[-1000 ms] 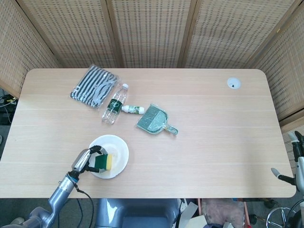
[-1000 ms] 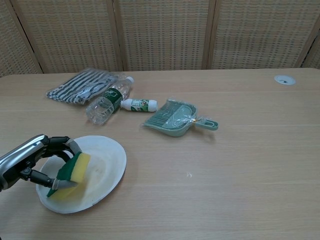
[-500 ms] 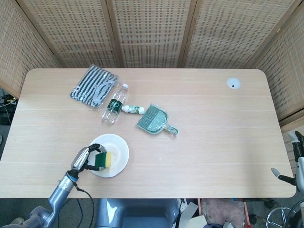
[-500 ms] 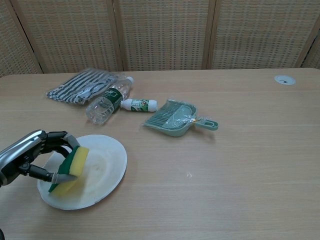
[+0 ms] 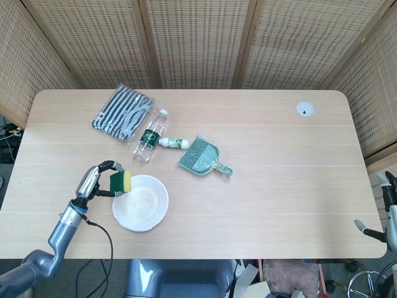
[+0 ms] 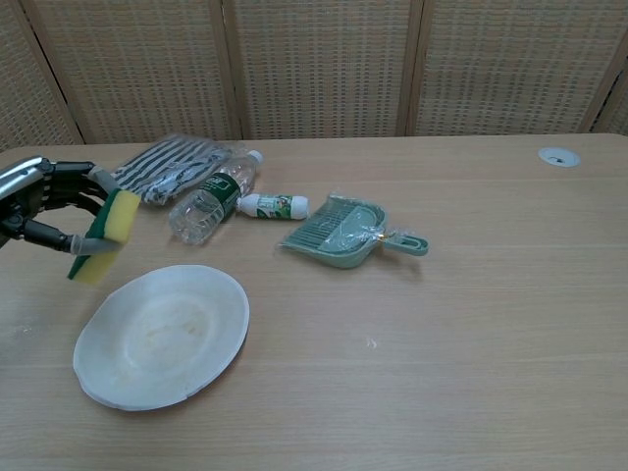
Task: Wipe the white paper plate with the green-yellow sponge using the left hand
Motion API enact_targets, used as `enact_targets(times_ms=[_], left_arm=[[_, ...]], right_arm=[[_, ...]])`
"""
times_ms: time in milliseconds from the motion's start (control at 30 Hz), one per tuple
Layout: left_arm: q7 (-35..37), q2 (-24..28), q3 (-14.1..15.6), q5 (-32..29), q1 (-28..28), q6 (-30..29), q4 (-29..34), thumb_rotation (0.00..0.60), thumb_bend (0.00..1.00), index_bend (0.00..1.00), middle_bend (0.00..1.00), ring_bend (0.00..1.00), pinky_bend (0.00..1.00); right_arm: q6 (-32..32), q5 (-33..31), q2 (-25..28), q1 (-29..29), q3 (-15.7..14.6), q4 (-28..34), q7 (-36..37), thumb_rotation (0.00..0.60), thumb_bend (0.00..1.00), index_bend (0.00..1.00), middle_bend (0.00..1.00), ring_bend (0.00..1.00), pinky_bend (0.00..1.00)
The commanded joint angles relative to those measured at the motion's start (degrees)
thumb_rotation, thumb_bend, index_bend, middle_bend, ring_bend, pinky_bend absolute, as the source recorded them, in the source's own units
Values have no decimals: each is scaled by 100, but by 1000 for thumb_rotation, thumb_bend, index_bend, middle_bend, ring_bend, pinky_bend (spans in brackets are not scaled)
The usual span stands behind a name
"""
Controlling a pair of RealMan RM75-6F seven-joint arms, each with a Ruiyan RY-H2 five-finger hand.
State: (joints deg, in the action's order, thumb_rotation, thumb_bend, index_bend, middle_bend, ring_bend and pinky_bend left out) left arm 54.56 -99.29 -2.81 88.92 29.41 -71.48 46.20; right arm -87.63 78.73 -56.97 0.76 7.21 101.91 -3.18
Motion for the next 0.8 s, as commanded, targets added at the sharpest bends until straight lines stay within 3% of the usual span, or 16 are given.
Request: enact_targets(times_ms=[33, 233, 400, 467, 567, 633, 800], left_arm=[[-974, 542, -84, -271, 416, 998, 119, 600, 73, 660, 501, 308, 322], [-1874, 622, 357, -101, 508, 1681, -431, 600, 73, 660, 481, 308, 311], [-2279, 616, 547, -31, 570, 2041, -677, 600, 72, 571, 327, 286, 231], [-2464, 657, 581, -47, 600, 2198, -640, 600, 70, 460, 214, 225, 164], [-2991, 876, 622, -181, 696, 2714, -309, 600, 14, 69, 6, 24, 14], [-3294, 1031, 484, -386, 682, 2752, 14, 600, 0, 3, 0, 0, 0], [-3891, 1604, 17, -973, 443, 2280, 1116, 600, 0, 0, 0, 0, 0]], right_arm=[[-6, -10, -1, 1, 6, 10, -29, 600, 0, 0, 0, 0, 0], [13, -103, 6, 12, 34, 64, -125, 600, 0, 0, 0, 0, 0], [45, -213, -2, 33, 63, 86, -246, 600, 0, 0, 0, 0, 0], [52, -226, -5, 38, 66, 98, -268, 600, 0, 0, 0, 0, 0], [61, -247, -6, 45, 68, 111, -307, 600, 0, 0, 0, 0, 0], [67, -254, -6, 45, 66, 121, -316, 600, 0, 0, 0, 0, 0], [57, -282, 2, 39, 75, 125, -321, 600, 0, 0, 0, 0, 0]])
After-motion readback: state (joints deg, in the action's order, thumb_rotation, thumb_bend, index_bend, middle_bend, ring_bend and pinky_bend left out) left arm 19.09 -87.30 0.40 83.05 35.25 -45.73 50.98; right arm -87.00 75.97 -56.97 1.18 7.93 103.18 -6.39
